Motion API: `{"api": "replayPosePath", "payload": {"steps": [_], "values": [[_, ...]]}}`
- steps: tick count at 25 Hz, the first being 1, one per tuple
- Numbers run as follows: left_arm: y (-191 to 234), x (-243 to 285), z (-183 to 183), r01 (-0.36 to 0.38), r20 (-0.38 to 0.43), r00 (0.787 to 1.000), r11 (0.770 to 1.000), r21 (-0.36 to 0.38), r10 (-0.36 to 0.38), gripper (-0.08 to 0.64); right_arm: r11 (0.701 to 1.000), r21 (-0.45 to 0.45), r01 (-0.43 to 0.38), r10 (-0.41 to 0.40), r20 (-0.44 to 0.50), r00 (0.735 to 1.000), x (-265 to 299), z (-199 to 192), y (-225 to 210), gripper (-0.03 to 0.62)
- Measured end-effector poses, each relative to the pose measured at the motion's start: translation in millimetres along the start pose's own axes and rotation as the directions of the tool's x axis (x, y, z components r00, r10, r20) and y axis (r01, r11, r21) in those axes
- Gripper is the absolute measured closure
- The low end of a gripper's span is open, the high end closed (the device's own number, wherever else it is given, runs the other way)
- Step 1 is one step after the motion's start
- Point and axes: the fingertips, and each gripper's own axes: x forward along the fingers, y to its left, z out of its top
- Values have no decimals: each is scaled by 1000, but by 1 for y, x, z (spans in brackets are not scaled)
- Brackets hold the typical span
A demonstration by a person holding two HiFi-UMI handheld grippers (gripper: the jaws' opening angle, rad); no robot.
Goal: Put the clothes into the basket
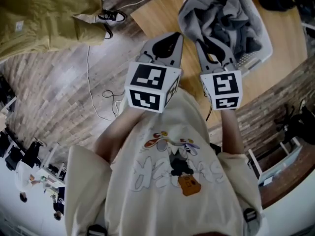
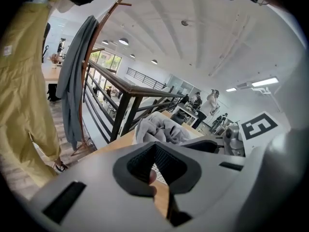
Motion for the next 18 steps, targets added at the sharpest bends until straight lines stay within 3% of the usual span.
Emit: {"api": "replayPosePath", "payload": {"steps": [4,8,18], "values": [[-3,14,0,28,-20,999,1000,4,-28,558,1000,19,24,-24,16,1000,-6,7,-12,543],[-13,26,0,69,-42,997,997,28,-68,558,994,93,59,-63,40,997,-24,8,-29,548],[-73,77,-5,205,-129,973,972,115,-190,558,940,210,270,-279,15,960,-65,-30,-114,549]]}}
